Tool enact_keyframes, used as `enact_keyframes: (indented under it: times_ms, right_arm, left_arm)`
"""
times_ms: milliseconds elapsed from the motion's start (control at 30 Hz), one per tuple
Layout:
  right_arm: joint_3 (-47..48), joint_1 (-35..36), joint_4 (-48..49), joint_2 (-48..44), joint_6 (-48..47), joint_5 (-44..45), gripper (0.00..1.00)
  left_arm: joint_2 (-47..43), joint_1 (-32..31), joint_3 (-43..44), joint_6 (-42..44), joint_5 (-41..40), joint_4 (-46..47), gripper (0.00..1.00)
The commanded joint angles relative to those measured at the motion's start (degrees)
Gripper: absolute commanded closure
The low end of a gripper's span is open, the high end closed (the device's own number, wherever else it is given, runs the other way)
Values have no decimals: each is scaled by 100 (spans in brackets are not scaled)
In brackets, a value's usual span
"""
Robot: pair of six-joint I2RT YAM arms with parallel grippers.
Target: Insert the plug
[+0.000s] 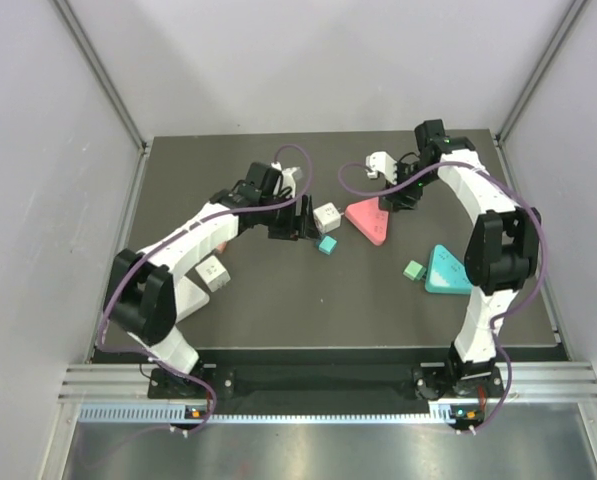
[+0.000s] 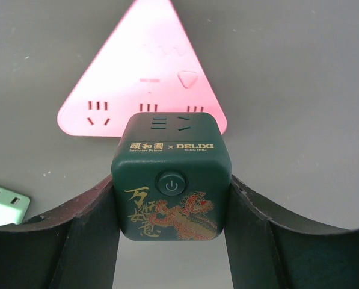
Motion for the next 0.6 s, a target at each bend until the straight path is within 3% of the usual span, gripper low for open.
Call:
enact_keyframes:
  times_ms: [0,233,567]
  right_arm:
    - [498,-47,-425,149,-784,-595,100]
    - [798,-65,-610,484,-837,-674,100]
    - [1044,-82,-557,791,-626,-569,100]
  left_arm:
    - [-594,-14,-21,486,-561,-424,23]
    - [-1218,-14,-689,618,-1274,15,23]
    - [-1306,-14,-470,715,-1662,-284,23]
